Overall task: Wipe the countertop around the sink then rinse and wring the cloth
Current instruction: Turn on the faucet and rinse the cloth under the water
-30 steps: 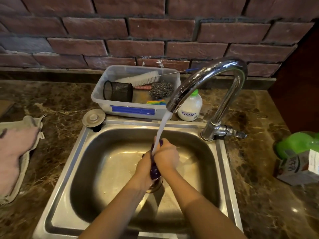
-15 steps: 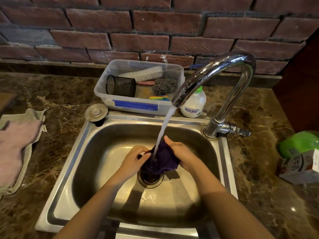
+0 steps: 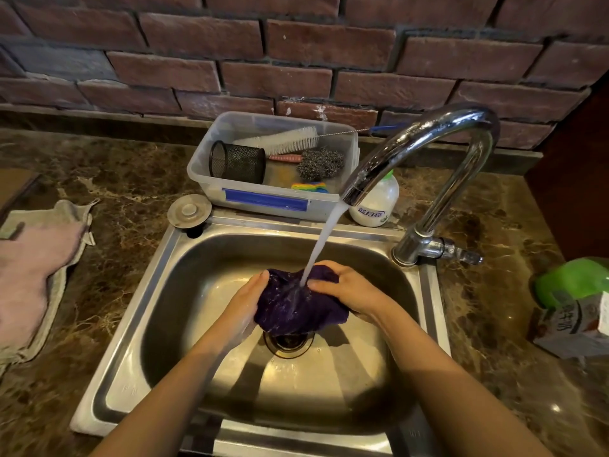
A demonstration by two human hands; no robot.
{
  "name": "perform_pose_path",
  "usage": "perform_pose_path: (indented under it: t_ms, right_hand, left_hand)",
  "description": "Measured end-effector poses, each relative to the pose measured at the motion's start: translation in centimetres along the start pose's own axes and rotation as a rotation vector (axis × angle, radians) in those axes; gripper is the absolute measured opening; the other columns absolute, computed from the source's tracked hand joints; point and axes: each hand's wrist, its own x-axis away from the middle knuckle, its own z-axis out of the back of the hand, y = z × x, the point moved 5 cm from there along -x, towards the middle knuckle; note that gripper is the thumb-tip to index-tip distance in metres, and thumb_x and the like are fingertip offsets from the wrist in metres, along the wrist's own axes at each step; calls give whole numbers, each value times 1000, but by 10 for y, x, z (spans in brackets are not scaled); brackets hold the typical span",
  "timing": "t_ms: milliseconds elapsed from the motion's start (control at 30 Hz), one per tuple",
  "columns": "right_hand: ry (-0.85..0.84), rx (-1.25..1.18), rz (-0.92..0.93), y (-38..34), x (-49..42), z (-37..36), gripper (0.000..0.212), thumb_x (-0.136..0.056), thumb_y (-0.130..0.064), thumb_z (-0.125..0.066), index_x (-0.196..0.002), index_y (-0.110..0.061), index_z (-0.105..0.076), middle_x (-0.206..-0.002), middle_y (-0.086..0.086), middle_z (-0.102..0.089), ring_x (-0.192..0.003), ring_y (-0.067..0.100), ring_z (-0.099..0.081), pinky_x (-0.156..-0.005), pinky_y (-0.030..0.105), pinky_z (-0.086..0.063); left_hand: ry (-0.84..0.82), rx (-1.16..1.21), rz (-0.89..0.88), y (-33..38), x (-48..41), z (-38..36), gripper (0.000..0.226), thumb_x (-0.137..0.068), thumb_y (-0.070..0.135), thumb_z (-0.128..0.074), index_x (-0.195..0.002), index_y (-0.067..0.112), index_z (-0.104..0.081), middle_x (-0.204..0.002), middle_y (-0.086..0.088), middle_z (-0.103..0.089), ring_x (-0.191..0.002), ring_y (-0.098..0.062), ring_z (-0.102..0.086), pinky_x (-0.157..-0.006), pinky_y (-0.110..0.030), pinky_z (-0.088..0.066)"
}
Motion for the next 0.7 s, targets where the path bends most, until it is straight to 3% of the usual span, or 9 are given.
perform_pose_path:
  t_ms: [133,200,300,400,467,533,600,700]
  right_hand:
    - [126,149,37,-8,-2,6,25,-90,-39,-53,-111,-27,-60,-106,1,-65,-98,17,-62,-88,37,-53]
    - [166,290,80,-12,-2,6,27,-92,-35,-51,-115,-22,-59,-111,5,-63,-102,20,-59,-91,38,-50]
    - [336,486,185,-21,6,-5,21,-93,-30,-50,-109,-18,-57,-105,3,-60,-94,15,-58,-79,27,-48]
    - [501,460,262,-29,18,-41,17,-89,-44,-51,-92,-27,-51,-80,-10,-58,-72,8,-58,-58,18,-44]
    - [566,466,281,-31,14,-68,26,-86,-57,-43,-87,-32,-47,-74,-11,-56,-67,6,-57,-59,22,-47]
    - [672,465,227,-30,5,-76,28,-88,-58,-39,-83,-31,-44,-70,-11,-52,-62,4,-54,-60,21,-48]
    - [740,323,139,-27,-3,-64,31,-91,-53,-41,-81,-24,-48,-68,-9,-54,-62,7,-56,-59,23,-49]
    - [745,165,109,-14,-7,-44,25,-93,-43,-45,-82,-21,-50,-70,-4,-58,-68,15,-61,-59,28,-50]
  left_hand:
    - [-106,-225,-17,2,1,-7,60,-64,43,-76,-117,24,-55,-117,-6,-64,-109,-22,-62,-91,-36,-53]
    - [-48,-248,-46,9,0,-6,52,-63,41,-75,-110,25,-59,-111,-5,-66,-106,-24,-63,-90,-38,-53]
    - [12,-101,-69,20,-4,-1,38,-69,40,-70,-103,24,-64,-105,-7,-69,-99,-24,-67,-78,-34,-56]
    - [138,234,-7,18,-9,-10,32,-83,40,-61,-100,13,-63,-89,-12,-73,-81,-24,-72,-64,-33,-57]
    - [190,342,66,9,-10,-26,37,-88,44,-53,-91,9,-64,-69,-8,-72,-67,-18,-71,-62,-33,-54]
    - [240,320,87,4,-8,-42,37,-92,44,-46,-85,12,-64,-59,-3,-70,-60,-13,-70,-64,-32,-49]
    - [307,238,55,4,-5,-45,36,-95,40,-44,-85,16,-68,-64,-1,-73,-67,-13,-71,-63,-29,-51]
    - [344,135,77,6,-5,-45,35,-96,37,-44,-93,17,-72,-91,-9,-74,-92,-24,-68,-85,-38,-53]
